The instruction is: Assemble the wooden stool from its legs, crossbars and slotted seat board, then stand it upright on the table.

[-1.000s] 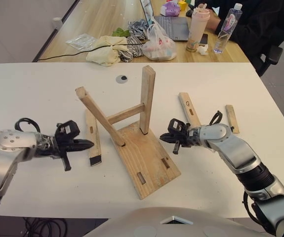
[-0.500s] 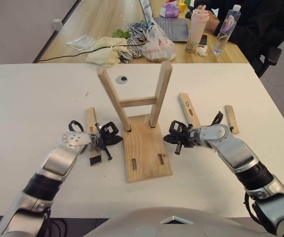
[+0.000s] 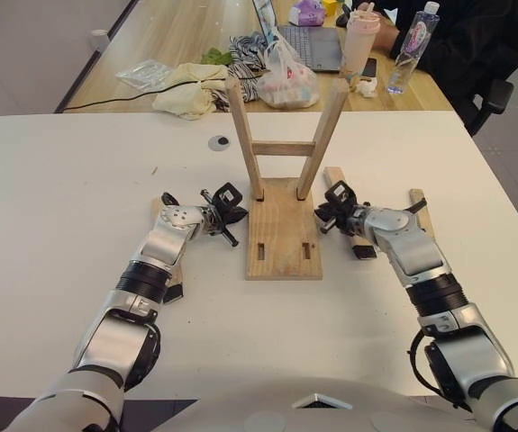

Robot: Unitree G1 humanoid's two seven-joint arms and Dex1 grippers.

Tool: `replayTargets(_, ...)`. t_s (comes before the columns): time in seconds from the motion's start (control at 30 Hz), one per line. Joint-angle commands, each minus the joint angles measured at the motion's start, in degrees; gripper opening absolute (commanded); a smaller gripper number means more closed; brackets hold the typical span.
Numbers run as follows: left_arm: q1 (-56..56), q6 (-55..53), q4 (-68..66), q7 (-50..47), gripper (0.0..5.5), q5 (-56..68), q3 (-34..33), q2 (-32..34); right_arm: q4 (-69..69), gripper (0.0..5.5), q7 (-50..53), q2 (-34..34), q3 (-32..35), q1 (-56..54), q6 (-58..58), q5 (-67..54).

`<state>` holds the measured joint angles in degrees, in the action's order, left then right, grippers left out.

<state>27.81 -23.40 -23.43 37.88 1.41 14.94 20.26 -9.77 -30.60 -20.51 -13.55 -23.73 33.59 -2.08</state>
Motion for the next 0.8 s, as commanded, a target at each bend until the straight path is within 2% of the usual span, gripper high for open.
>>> replayTargets(0.03, 0.62, 0.24, 3.14, -4.49, 0.0, 1.04, -7.7, 3.2, 4.7, 1.23, 4.07, -0.03, 11.88, -4.37, 1.56, -5.12)
replayTargets(0.1, -1.22, -1.54, 7.88, -6.05, 0.0, 1.92, -11.48, 4.84, 3.01, 1.56, 4.93, -3.57, 19.03, -5.21, 2.61, -7.55)
replayTargets(0.2, -4.22, -3.44, 14.24, -8.44, 0.0, 3.09, -15.42, 5.64, 0.53, 2.07, 2.55, -10.43, 24.1, -0.88, 4.32, -8.31)
replayTargets(0.37, -12.02, -4.47, 24.15, -15.41, 0.0, 4.64, -22.19, 3.92, -3.01, 2.93, -1.45, -17.72, 26.28, 6.18, 6.04, -7.49)
replayTargets(0.5, -13.49, -4.22, 25.93, -19.32, 0.0, 4.66, -24.03, 2.09, -5.05, 3.52, -3.95, -17.54, 26.83, 6.54, 9.4, -10.05)
replayTargets(0.63, -11.32, -5.4, 28.0, -20.04, 0.0, 8.85, -25.87, -0.72, -10.96, 3.52, -6.15, -15.91, 25.24, 4.52, 10.17, -10.9)
replayTargets(0.8, -11.24, -5.82, 30.24, -19.14, 0.0, 10.24, -25.49, 0.03, -21.02, 2.82, -4.47, -15.63, 23.01, 4.54, 1.94, -7.66)
